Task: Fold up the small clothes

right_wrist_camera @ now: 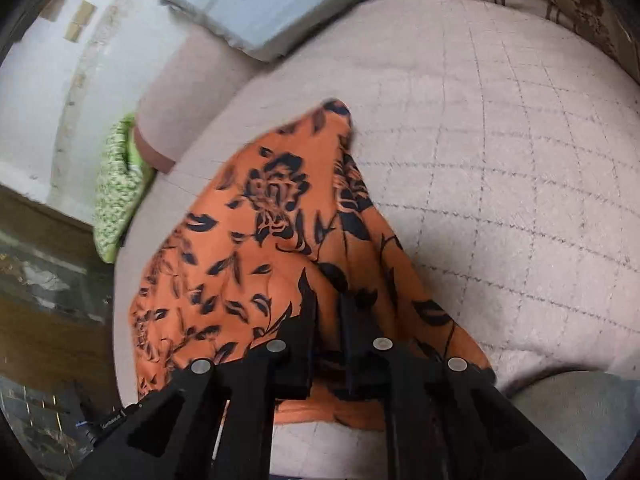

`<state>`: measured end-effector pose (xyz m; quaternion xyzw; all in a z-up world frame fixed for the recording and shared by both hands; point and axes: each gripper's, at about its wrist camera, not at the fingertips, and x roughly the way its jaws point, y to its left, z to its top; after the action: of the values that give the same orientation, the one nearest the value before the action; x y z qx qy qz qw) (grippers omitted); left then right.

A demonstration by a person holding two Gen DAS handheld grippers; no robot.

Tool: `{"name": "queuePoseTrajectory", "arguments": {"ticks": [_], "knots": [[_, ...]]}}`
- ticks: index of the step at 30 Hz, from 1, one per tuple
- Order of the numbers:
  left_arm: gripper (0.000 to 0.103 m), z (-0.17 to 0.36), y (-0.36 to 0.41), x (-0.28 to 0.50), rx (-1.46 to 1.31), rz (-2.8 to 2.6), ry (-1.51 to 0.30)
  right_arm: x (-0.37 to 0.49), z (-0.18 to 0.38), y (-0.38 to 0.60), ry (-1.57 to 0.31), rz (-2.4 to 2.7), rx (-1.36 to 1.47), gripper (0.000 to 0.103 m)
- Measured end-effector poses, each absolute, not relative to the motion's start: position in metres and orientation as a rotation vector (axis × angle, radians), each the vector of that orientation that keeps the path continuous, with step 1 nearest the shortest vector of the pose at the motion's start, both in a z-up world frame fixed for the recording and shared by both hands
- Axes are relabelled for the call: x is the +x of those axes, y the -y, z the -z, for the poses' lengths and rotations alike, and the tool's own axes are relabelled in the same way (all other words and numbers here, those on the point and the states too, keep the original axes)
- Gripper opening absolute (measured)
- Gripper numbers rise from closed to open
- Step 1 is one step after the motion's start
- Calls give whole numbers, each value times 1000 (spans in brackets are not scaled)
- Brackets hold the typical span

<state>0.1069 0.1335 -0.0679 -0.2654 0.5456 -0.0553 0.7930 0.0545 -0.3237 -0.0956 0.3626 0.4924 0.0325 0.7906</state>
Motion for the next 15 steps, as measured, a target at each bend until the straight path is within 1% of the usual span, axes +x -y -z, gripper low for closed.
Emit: {"name": "queuePoseTrajectory", "arguments": {"ticks": [2, 4, 5, 7, 8, 10, 12, 15], "knots": [[4, 62, -136, 100, -532, 121, -1146, 42, 85, 327, -1039, -35, 745, 10], [4, 71, -139, 103, -486, 61, -1176, 38, 84, 330, -1040, -5, 729, 10], [4, 78, -139, 106, -492, 53, -1200, 41, 88, 330, -1056, 8, 730, 10], [4, 84, -144, 112, -541, 50, -1223, 54, 104, 327, -1155, 10, 726, 12], [4, 80, -144, 112, -542, 61, -1208, 56, 102, 326, -1159, 9, 727, 17], [4, 68, -143, 108, -527, 82, -1165, 48, 84, 323, -1085, -15, 693, 24], [6, 59, -142, 102, -518, 98, -1131, 36, 69, 322, -1008, -53, 682, 54], [7, 50, -144, 91, -527, 106, -1108, 30, 61, 321, -988, -39, 636, 55]]}}
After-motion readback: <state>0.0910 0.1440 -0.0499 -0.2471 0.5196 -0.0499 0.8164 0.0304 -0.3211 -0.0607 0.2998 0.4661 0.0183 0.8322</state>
